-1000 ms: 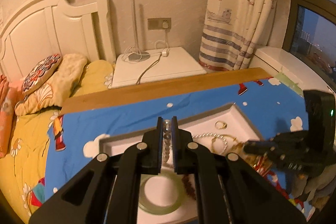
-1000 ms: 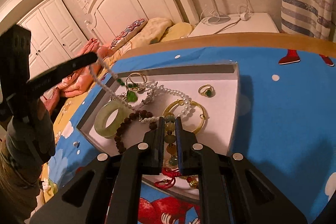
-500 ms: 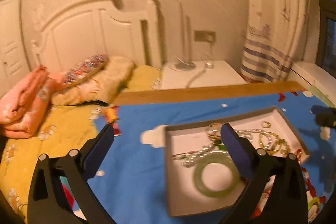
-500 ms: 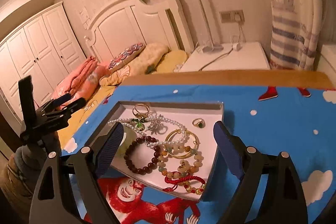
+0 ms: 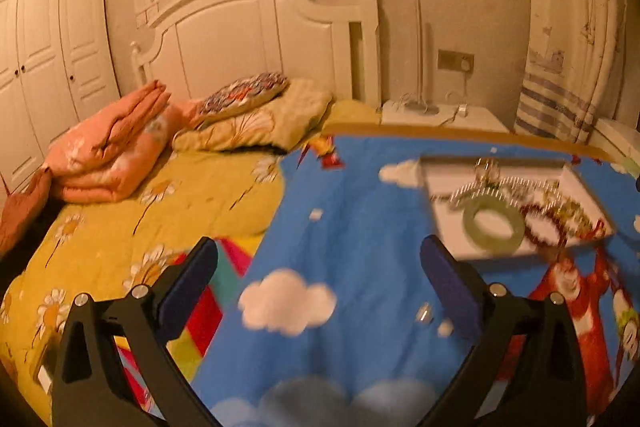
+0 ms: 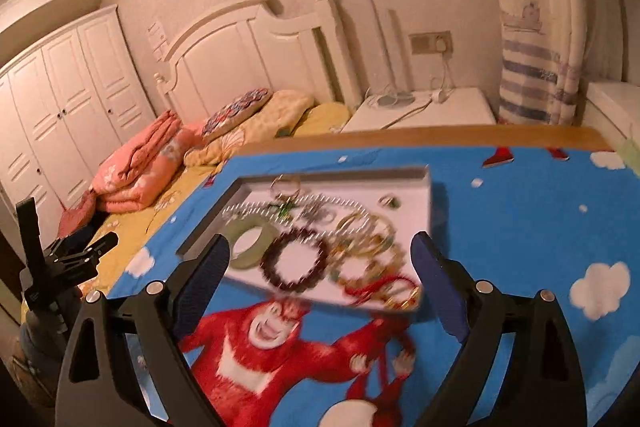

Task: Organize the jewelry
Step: 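Grasp a loose white pearl on the sheet with the right tool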

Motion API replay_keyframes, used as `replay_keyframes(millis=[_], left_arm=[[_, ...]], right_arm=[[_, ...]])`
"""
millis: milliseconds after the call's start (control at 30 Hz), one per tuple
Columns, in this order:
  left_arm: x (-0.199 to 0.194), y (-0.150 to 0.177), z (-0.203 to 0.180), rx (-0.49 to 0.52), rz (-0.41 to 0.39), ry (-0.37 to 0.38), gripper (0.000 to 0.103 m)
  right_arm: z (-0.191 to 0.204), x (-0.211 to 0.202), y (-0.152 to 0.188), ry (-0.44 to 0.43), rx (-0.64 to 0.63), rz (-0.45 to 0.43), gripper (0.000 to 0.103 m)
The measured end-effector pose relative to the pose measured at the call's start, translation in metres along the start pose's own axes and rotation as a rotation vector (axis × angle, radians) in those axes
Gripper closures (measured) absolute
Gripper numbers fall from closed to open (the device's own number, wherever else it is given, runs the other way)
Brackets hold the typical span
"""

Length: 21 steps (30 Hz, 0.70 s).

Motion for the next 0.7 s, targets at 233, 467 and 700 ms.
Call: replay_keyframes(millis=[233,467,700], left_arm=[[0.002,0.039,0.008,-0.009,0.076,0.016,0.003],[0.013,0.055,0.005,0.01,0.121,0.044,0.003],[0.028,0.059,0.001,0.015,0.199,0.076,0.002]], right_arm=[[0.04,0.014,0.026,-0.054,-0.048,0.095,0.015],[0.117,0.016,0.061,-0.192,-0.262,0.181,0.015],[0.188,0.016,0.108,-0.369,-0.516,0.278,0.038]])
Point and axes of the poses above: each gripper's, at about its wrist camera, not at the fingertips, and x roughly the way its jaws point, z to its left, y to its underside, the point moved 1 cm from there along x, roughly the way its jaws point, and after that the axes turned 8 degrees about y, right-handed, at the moved point
